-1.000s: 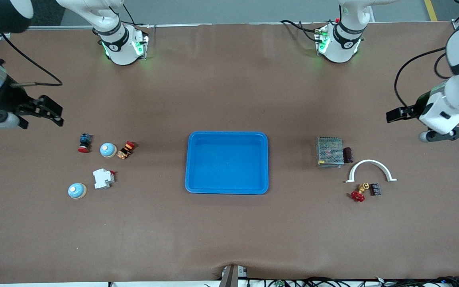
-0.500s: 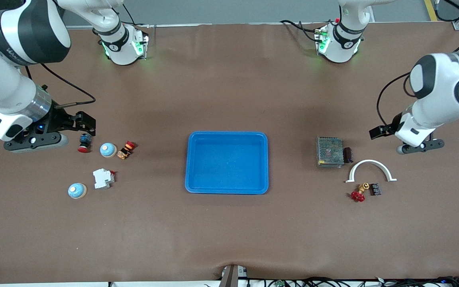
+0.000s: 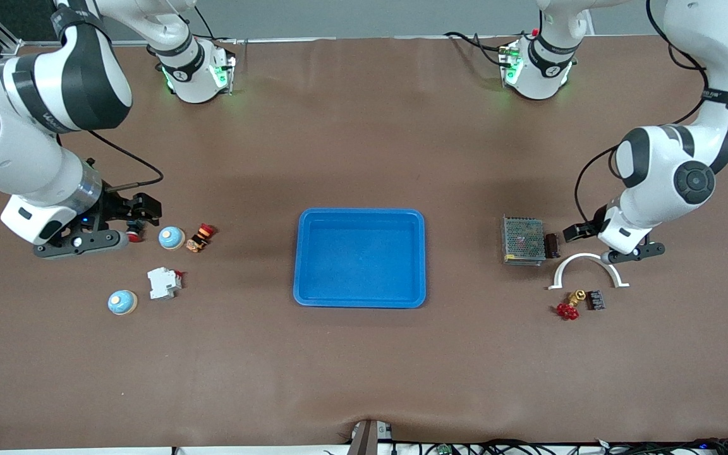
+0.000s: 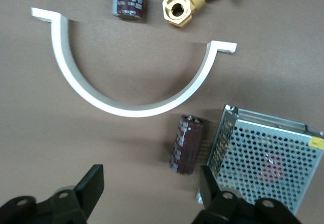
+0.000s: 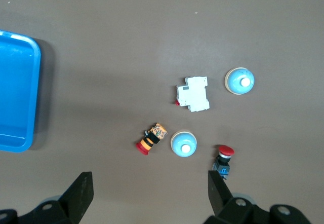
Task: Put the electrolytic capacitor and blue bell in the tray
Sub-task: 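Grasp the brown capacitor with the left gripper while the right gripper approaches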
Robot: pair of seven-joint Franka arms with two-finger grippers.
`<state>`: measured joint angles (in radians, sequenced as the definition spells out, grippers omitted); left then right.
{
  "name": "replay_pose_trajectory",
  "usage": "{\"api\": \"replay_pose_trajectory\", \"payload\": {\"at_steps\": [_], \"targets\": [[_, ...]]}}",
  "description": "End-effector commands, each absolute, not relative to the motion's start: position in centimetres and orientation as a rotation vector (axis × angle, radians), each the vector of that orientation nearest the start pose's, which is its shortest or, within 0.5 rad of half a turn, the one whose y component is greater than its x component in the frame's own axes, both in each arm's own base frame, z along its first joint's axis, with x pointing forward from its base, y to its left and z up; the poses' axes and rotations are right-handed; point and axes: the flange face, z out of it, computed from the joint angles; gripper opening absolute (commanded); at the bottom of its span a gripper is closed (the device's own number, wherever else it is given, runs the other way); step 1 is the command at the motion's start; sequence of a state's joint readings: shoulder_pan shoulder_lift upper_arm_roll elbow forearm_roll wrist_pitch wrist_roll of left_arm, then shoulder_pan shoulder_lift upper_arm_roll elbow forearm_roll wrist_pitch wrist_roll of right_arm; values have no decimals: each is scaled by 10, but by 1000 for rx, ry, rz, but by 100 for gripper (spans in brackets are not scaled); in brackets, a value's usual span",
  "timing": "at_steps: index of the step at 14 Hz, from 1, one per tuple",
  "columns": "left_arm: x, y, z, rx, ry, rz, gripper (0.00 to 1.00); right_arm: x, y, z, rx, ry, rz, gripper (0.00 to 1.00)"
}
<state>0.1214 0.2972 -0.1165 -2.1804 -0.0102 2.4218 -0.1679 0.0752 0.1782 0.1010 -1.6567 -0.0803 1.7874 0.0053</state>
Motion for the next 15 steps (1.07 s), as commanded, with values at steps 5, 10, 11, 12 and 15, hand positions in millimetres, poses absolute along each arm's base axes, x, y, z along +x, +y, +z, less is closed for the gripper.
{"api": "replay_pose_trajectory", "payload": {"at_steps": [5, 10, 11, 12, 15], "targets": [[560, -17, 202, -3216, -348, 36, 78, 614, 110, 492, -3262, -394, 71, 100], [555, -22, 182, -3223, -339, 39, 68, 614, 112, 471, -3254, -424, 140, 100], [552, -22, 179, -3223, -337, 51, 66, 614, 113, 468, -3228, -573, 161, 100], [550, -22, 177, -3222, -334, 61, 58, 615, 107, 468, -3179, -773, 177, 100], [548, -21, 180, -3221, -325, 68, 7, 624, 78, 452, -3068, -1068, 240, 100]]}}
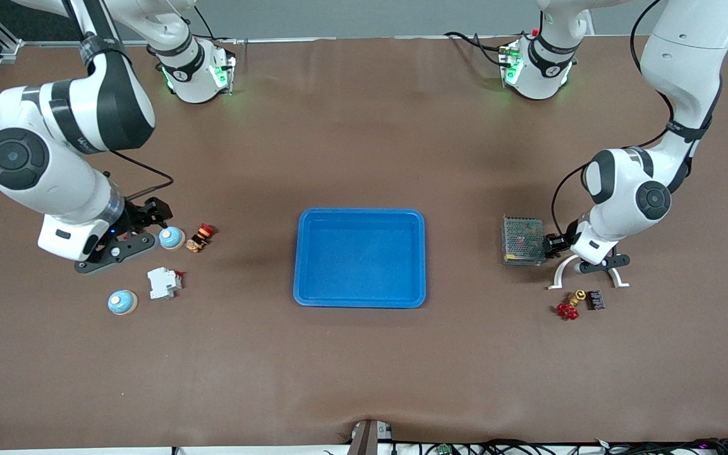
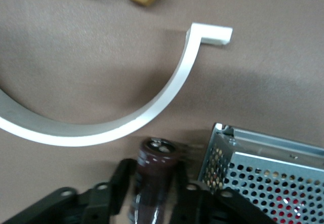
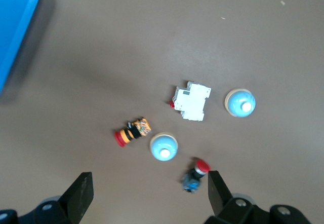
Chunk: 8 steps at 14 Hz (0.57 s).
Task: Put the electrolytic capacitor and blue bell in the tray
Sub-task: 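Grasp the brown capacitor with the left gripper while the right gripper approaches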
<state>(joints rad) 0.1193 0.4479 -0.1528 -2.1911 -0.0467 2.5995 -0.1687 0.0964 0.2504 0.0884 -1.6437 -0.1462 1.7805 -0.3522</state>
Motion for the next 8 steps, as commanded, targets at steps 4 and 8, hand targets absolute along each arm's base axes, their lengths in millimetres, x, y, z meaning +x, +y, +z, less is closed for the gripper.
{"api": "replay_pose_trajectory", "payload": {"at_steps": [4, 8], "targets": [[551, -21, 206, -3219, -296, 69, 0, 637, 50, 418, -2935, -1322, 303, 100], [560, -22, 260, -3212, -273, 71, 0, 665, -3, 374, -2748, -1690, 197, 100]]}}
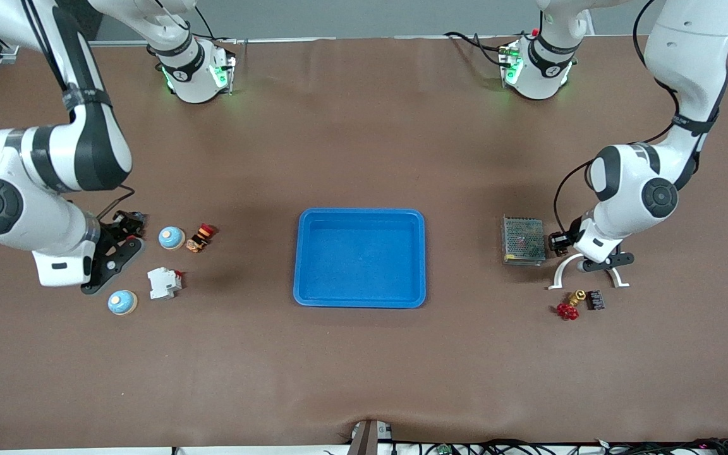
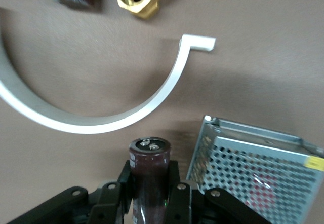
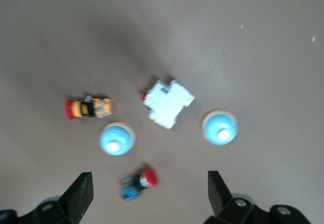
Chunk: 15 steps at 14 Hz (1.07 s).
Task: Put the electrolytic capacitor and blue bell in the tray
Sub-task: 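Grasp the light blue bell with the right gripper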
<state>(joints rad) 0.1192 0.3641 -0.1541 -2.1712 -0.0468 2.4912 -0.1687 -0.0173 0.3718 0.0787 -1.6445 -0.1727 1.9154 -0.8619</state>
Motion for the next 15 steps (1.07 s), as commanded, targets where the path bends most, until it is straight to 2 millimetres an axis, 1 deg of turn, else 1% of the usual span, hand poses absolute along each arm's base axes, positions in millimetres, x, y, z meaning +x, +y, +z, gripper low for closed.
{"api": "replay_pose_trajectory", "payload": {"at_steps": [1, 2, 4, 5, 6, 7, 9, 11, 14, 15], "targets": [[563, -24, 274, -3212, -265, 71, 0, 672, -16, 360, -2700, -1772, 165, 100], [568, -27, 286, -3213, -269, 75, 0, 677, -26, 349, -2668, -1823, 141, 100], [579, -38, 308, -3220, -255, 77, 0, 683, -42, 325, -2637, -1870, 111, 100], [582, -39, 314, -3219, -266, 78, 0, 685, -47, 313, -2632, -1873, 103, 100], [584, -45, 320, -3223, -262, 72, 0, 687, -56, 297, -2637, -1861, 95, 100], [586, -51, 323, -3227, -253, 63, 0, 688, -64, 287, -2636, -1864, 82, 100], [591, -58, 331, -3236, -254, 36, 0, 689, -66, 276, -2623, -1870, 78, 100], [594, -77, 340, -3243, -312, 15, 0, 694, -67, 266, -2631, -1877, 44, 100], [595, -112, 344, -3238, -460, 21, 0, 695, -67, 259, -2632, -1876, 37, 100], [597, -126, 346, -3238, -492, 18, 0, 695, -67, 258, -2633, -1875, 31, 100]]}}
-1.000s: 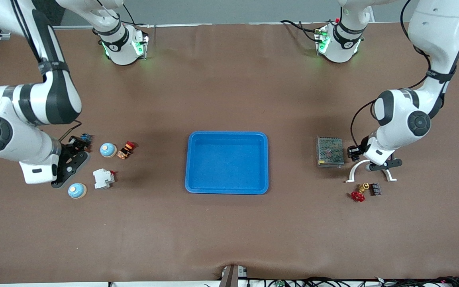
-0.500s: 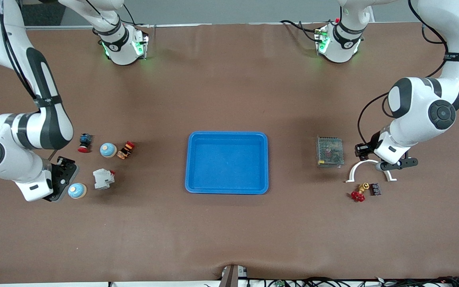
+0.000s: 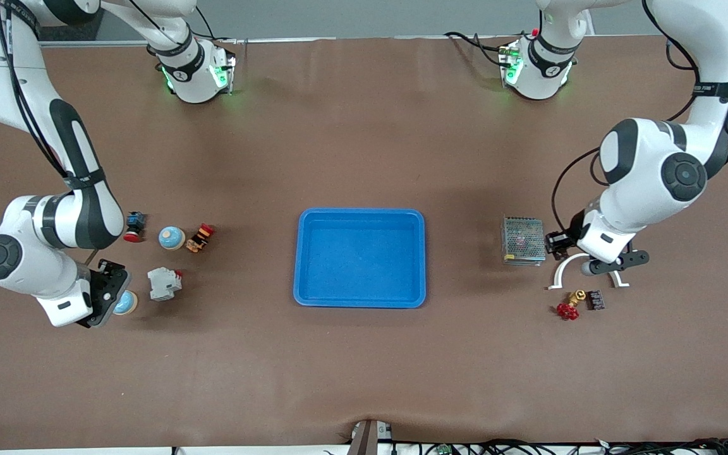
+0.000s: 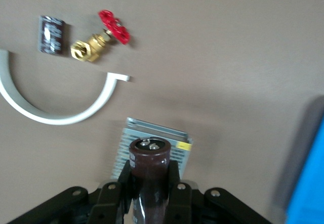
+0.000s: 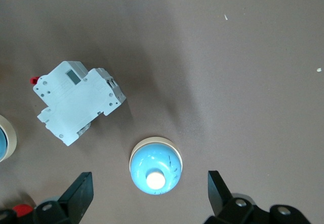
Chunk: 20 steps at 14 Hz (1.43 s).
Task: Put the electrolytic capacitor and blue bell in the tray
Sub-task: 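Grasp the light blue bell with the right gripper, then carry the capacitor into the tray and open the left gripper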
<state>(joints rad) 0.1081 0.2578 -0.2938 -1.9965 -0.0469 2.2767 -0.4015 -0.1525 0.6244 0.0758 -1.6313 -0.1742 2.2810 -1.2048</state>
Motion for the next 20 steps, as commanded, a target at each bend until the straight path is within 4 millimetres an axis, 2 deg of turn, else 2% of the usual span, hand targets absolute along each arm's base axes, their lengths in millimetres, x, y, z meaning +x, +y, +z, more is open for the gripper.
{"api": "replay_pose_trajectory", "payload": {"at_steps": [1, 2, 6, 10, 14, 17, 19, 20], "targets": [[598, -141, 347, -3236, -534, 18, 0, 695, -71, 255, -2637, -1872, 28, 100], [600, -154, 352, -3234, -574, 7, 0, 694, -81, 250, -2646, -1857, 36, 100], [606, -215, 342, -3218, -746, 45, 0, 689, -94, 234, -2629, -1861, 37, 100], [616, -272, 330, -3198, -905, 73, 0, 685, -99, 216, -2618, -1853, 46, 100], [616, -337, 301, -3126, -1095, 113, 0, 684, -100, 206, -2618, -1851, 37, 100], [606, -371, 273, -3041, -1206, 113, 0, 684, -101, 200, -2620, -1854, 22, 100], [598, -401, 261, -2994, -1319, 140, 0, 684, -101, 194, -2620, -1852, 20, 100], [595, -409, 256, -2956, -1381, 141, 0, 684, -101, 194, -2620, -1852, 20, 100]]}}
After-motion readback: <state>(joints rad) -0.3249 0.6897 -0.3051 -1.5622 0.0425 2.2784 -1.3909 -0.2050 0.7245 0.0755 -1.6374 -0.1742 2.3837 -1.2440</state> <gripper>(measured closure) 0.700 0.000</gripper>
